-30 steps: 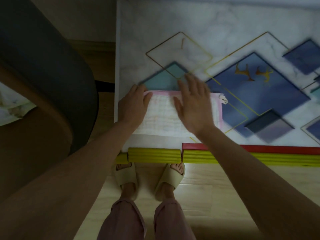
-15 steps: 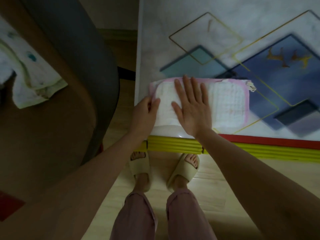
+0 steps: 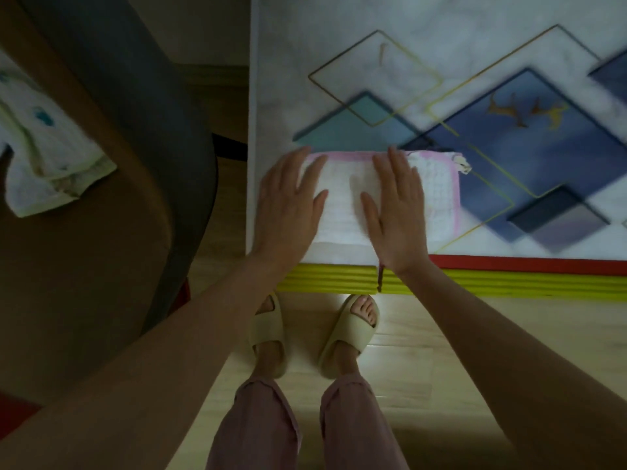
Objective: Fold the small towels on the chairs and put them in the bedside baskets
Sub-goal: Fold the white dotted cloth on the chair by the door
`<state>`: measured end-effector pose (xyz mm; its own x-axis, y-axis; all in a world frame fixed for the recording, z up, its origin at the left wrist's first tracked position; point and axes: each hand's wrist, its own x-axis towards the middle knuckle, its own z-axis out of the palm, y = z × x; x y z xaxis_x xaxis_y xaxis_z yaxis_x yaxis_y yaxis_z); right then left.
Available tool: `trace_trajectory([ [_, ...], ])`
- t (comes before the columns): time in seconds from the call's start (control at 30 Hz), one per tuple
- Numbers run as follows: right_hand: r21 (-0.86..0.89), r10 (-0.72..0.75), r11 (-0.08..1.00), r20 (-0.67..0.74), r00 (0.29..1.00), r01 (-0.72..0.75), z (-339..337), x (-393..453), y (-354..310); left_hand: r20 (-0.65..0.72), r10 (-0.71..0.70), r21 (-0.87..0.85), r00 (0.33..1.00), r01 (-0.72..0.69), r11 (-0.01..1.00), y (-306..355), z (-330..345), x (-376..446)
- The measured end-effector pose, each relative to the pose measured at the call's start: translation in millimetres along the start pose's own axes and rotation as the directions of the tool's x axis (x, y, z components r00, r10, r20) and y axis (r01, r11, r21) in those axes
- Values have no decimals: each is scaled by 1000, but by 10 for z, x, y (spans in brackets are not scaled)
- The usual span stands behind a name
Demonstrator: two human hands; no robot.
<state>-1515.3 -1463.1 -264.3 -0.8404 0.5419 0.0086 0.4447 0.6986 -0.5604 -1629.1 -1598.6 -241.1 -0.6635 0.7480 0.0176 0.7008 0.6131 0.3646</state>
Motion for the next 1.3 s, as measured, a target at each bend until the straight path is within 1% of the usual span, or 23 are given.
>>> trace_trajectory([
  [0.07,118,180,979,-142,973,-164,-196,-104,128,82,177,-42,981,-174,984,201,139,123],
  [0.13,253,381,910,-201,902,-328,-374,-208,280,207,270,-61,940,-263,963,402,304,223],
  [0.17,321,474,858,-194,859,-401,-453,-248,344,271,290,-54,918,-286,957,479,391,254],
  [0.23,432,600,748,-114,792,-504,-572,-295,458,356,284,-6,890,-302,953,557,548,287],
  [0.27,467,629,705,-62,775,-534,-610,-302,512,379,273,31,884,-307,951,560,614,291],
  [0.33,514,654,645,9,756,-565,-646,-279,609,379,274,88,884,-330,940,536,704,280],
  [0.43,526,682,617,14,731,-586,-671,-229,658,350,305,141,886,-372,918,512,762,254],
  [0.5,522,693,615,-1,721,-591,-666,-210,658,342,316,146,885,-382,913,510,777,248],
  [0.6,482,634,689,-39,773,-541,-626,-196,616,337,309,158,889,-377,913,512,792,242],
  [0.7,383,584,755,-24,811,-532,-542,-212,562,339,304,166,890,-375,912,509,807,244],
  [0.83,173,481,866,-40,876,-468,-507,-232,648,336,311,166,889,-381,910,515,801,246],
  [0.93,33,470,882,8,883,-470,-486,-168,714,332,311,191,890,-387,902,517,793,231],
  [0.97,-19,447,894,-11,895,-447,-483,-147,708,336,314,186,888,-390,902,519,789,233],
  [1.0,-73,378,921,-78,923,-383,-471,-131,696,337,319,177,886,-393,903,521,777,240],
  [1.07,-192,165,958,-230,959,-211,-424,-118,617,311,331,164,891,-393,905,505,718,242],
  [1.1,-231,55,966,-246,968,-114,-372,-110,575,290,330,173,898,-389,905,470,688,233],
  [1.13,-258,-43,966,-201,979,-10,-303,-96,528,273,322,191,907,-379,906,413,663,220],
  [1.17,-268,-119,960,-124,985,83,-208,-85,500,261,303,219,917,-362,906,340,646,196],
  [1.2,-269,-169,951,-42,985,151,-113,-76,478,258,274,251,926,-339,907,260,639,170],
  [1.23,-269,-192,944,26,981,192,-18,-67,497,262,244,277,934,-315,908,178,645,148],
  [1.3,-301,-180,931,115,977,207,88,-45,559,282,214,274,935,-292,916,58,658,133],
])
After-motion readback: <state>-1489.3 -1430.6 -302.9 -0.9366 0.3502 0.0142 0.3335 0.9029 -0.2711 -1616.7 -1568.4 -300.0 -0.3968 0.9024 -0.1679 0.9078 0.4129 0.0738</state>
